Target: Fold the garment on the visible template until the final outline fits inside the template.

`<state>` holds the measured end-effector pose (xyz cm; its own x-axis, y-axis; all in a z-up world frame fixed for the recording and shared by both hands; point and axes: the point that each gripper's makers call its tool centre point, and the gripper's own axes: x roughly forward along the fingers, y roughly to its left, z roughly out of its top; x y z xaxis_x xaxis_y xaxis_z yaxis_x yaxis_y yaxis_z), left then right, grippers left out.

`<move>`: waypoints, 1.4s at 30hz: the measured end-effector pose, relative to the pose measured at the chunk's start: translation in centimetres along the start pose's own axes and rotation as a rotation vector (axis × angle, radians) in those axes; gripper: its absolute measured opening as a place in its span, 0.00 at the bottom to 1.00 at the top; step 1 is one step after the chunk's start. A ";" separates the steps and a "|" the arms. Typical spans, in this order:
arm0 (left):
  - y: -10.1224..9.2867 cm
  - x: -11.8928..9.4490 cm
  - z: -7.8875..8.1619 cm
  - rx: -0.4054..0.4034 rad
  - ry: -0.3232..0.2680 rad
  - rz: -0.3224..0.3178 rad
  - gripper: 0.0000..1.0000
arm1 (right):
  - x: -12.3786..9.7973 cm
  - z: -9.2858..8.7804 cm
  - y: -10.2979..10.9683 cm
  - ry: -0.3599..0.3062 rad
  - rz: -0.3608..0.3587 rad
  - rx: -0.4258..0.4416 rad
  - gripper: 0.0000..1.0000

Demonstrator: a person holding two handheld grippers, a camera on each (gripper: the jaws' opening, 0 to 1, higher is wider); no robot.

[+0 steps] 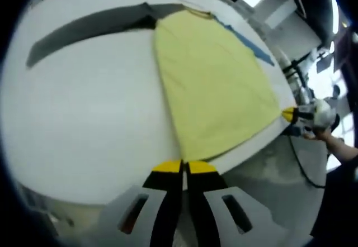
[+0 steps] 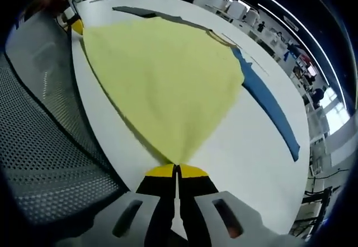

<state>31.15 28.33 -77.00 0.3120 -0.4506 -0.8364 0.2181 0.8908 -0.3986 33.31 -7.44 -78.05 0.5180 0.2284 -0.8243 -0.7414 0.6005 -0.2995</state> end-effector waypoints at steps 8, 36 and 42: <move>0.5 0.1 -1.0 0.065 0.061 0.044 0.00 | 0.0 -0.1 0.1 0.004 0.000 -0.012 0.02; -2.3 -6.8 7.1 0.139 -0.291 0.003 0.28 | -7.6 4.4 -6.7 -0.320 -0.033 0.516 0.50; -2.8 -10.9 11.2 0.148 -0.457 -0.019 0.47 | -10.4 6.0 -9.8 -0.415 -0.077 0.553 0.65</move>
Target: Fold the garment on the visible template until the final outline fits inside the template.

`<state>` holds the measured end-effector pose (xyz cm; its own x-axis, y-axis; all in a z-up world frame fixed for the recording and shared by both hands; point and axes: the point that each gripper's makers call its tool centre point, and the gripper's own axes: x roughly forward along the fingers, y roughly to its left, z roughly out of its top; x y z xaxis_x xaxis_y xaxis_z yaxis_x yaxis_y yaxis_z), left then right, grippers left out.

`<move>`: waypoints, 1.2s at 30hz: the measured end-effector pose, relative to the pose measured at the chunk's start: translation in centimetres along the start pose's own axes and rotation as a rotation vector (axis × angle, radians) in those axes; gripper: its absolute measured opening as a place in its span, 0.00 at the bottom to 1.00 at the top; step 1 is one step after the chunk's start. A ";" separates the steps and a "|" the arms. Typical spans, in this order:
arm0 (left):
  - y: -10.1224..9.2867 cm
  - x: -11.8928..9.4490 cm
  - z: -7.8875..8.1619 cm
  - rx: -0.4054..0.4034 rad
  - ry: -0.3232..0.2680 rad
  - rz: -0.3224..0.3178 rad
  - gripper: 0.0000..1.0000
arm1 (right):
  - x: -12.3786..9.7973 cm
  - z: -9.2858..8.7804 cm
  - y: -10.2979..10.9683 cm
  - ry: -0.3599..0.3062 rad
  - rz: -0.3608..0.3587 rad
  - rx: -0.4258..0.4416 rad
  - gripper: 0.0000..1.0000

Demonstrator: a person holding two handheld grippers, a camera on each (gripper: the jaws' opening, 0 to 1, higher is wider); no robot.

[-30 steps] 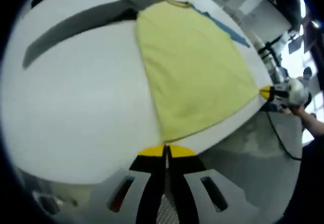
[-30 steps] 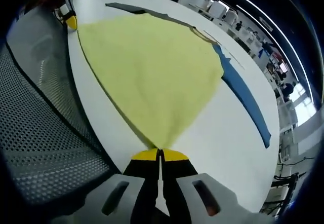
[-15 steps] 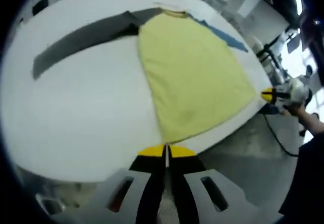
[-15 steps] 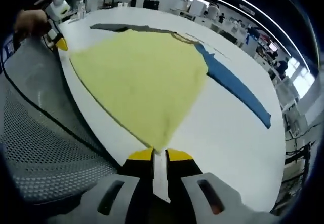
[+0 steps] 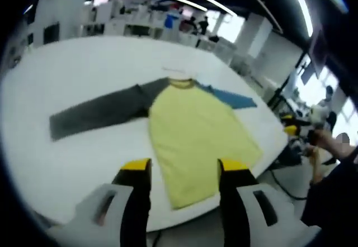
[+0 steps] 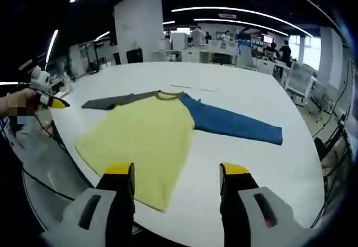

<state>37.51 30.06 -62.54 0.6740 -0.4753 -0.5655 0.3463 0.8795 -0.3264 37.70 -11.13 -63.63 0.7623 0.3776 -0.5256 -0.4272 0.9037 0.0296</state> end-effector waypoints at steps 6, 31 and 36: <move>-0.3 -2.1 3.0 0.051 -0.072 0.011 0.60 | -1.2 3.1 -0.1 -0.090 0.035 0.015 0.72; 0.7 -7.5 5.6 0.081 -0.218 0.079 1.00 | -6.6 9.1 -0.6 -0.378 0.088 0.090 1.00; 0.6 -7.1 6.0 0.123 -0.210 0.081 0.99 | -6.0 8.5 -0.5 -0.337 0.079 0.076 1.00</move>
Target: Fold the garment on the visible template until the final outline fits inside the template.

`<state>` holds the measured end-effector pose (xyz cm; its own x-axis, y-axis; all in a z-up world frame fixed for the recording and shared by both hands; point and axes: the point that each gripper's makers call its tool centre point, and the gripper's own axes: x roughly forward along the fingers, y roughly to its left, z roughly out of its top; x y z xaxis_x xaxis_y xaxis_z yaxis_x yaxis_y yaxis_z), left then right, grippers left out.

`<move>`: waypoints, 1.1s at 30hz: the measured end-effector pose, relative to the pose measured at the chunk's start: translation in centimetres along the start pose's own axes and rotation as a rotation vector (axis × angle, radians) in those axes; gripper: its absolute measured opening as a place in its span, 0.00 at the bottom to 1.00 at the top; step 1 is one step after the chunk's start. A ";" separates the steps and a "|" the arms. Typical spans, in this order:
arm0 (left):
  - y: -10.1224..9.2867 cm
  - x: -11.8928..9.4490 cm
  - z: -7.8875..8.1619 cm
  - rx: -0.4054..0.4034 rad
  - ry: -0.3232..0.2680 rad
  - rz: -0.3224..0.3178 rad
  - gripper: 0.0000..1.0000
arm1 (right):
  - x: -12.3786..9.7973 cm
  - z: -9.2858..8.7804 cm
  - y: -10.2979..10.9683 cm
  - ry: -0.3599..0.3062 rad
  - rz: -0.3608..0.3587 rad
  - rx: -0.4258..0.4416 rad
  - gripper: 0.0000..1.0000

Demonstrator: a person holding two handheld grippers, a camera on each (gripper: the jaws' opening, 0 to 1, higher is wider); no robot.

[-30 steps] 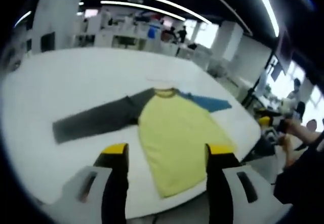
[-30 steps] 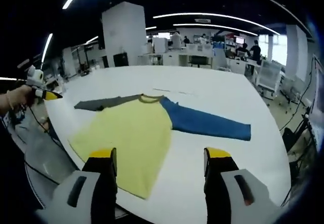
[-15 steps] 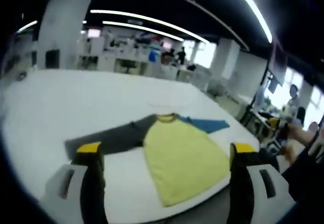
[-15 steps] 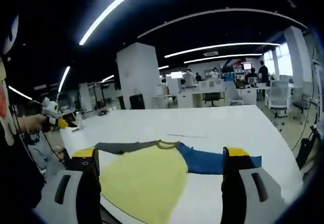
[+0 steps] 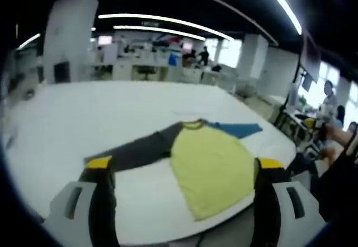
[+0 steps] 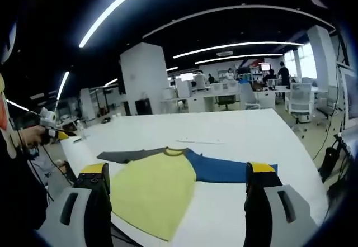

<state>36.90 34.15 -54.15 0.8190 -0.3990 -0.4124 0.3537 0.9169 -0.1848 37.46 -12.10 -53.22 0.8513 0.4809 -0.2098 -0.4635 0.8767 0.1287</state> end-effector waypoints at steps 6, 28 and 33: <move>0.0 0.7 -0.1 0.001 0.018 -0.009 0.99 | 0.4 -0.2 0.0 0.011 0.004 0.009 1.00; -1.8 5.7 -0.3 0.018 0.110 -0.043 0.96 | 4.0 -1.4 -7.4 0.058 -0.055 0.139 1.00; -1.9 6.8 -0.1 0.015 0.118 -0.049 0.96 | 5.5 -1.2 -9.2 0.038 -0.048 0.183 1.00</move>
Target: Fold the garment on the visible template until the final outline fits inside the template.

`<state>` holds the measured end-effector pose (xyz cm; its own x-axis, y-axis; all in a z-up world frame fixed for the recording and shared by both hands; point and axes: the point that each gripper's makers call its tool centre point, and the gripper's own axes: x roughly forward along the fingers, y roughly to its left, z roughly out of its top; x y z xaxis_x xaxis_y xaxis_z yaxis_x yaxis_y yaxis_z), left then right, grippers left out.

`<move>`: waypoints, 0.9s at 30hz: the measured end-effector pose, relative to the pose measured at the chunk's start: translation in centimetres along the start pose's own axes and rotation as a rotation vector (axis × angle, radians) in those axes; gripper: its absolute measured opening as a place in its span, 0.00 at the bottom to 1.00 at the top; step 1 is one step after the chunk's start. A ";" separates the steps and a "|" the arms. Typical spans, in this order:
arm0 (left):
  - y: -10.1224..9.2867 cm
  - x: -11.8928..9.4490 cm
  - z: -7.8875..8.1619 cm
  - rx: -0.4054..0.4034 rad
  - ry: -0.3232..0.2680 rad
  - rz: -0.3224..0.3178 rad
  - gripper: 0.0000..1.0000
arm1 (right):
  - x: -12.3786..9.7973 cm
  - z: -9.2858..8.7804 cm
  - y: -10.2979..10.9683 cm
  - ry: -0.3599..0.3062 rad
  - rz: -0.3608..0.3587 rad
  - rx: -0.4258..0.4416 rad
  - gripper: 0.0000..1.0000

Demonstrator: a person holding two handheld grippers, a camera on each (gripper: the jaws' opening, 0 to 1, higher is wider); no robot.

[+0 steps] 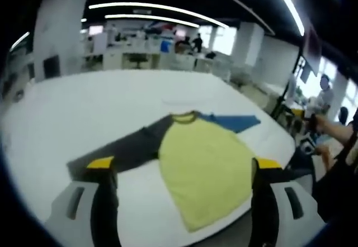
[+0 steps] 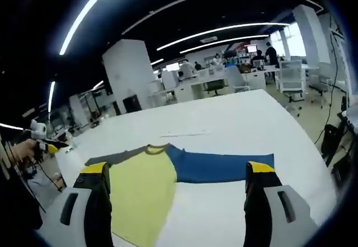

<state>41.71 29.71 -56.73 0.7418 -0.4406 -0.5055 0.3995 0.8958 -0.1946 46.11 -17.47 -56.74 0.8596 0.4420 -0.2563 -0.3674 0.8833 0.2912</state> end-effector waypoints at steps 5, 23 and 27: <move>-0.1 0.8 -0.1 0.003 0.022 -0.010 0.96 | 1.6 -0.7 -2.1 0.037 -0.013 -0.002 1.00; 0.6 4.5 -2.5 0.015 0.153 -0.014 0.95 | 6.0 -4.1 -10.1 0.148 -0.055 -0.026 0.79; 0.3 5.4 -3.0 0.009 0.170 -0.027 0.95 | 6.9 -4.3 -12.2 0.159 -0.081 -0.033 0.72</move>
<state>44.23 27.80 -62.07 0.6294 -0.4482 -0.6348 0.4237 0.8827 -0.2031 55.01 -24.47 -66.04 0.8209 0.3861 -0.4208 -0.3130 0.9205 0.2339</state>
